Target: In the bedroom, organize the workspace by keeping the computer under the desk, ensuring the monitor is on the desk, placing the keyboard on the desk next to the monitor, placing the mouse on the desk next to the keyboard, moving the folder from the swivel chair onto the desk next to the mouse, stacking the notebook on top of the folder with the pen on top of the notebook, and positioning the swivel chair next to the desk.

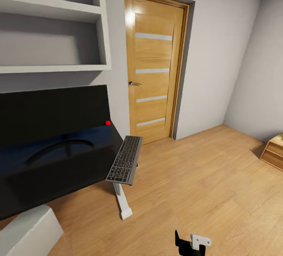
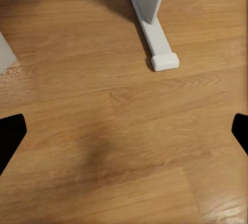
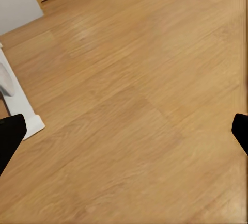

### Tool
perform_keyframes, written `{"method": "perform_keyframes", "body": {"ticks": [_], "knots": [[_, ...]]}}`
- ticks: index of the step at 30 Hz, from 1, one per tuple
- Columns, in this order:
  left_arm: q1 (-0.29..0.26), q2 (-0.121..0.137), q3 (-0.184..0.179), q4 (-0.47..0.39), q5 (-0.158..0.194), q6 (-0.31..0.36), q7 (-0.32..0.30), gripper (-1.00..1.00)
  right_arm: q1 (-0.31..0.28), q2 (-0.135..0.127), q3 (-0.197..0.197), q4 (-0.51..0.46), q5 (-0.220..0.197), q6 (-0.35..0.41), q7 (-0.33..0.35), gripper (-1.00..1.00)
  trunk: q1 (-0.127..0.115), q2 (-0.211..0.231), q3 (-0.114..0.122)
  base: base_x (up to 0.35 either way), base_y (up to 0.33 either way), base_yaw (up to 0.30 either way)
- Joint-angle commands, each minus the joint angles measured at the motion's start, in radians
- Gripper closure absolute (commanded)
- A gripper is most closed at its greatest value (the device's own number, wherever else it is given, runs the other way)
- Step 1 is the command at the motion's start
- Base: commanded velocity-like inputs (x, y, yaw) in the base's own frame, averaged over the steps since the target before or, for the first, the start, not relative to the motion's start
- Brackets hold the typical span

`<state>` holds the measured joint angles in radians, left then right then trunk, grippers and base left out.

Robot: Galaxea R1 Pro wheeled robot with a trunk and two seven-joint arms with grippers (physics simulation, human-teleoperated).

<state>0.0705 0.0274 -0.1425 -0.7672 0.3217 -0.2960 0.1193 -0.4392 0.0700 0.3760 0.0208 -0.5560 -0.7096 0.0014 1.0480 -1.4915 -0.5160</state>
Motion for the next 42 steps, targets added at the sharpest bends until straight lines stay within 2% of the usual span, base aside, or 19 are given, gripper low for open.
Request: {"method": "perform_keyframes", "body": {"ticks": [1,23,38,41,42], "knots": [[0.0,0.002,-0.007,0.001,0.007,-0.003,0.01,-1.0,-0.001,0.001,0.009,0.002,-0.008,-0.004,0.0,-1.0,0.0,-0.001,-0.001,0.0,0.0,-0.061],[0.0,0.002,-0.008,0.003,0.007,-0.003,0.01,-1.0,-0.001,0.001,0.009,0.002,-0.01,-0.004,-0.001,-1.0,0.0,-0.001,-0.028,0.0,0.0,-0.006],[0.0,0.002,-0.008,0.003,0.005,-0.003,0.009,-1.0,0.0,0.002,0.009,0.002,-0.01,-0.004,-0.001,-1.0,0.0,-0.001,-0.03,0.0,0.0,0.0],[0.0,0.002,-0.009,-0.007,0.005,-0.005,0.006,-1.0,0.0,0.002,0.009,0.002,-0.01,-0.004,-0.001,-1.0,0.0,-0.001,-0.03,0.0,0.0,0.0],[0.0,0.001,-0.009,-0.033,0.006,-0.005,0.004,-1.0,0.0,0.003,0.01,0.002,-0.009,-0.005,-0.001,-1.0,0.0,-0.001,-0.03,0.0,0.0,0.0]]}}
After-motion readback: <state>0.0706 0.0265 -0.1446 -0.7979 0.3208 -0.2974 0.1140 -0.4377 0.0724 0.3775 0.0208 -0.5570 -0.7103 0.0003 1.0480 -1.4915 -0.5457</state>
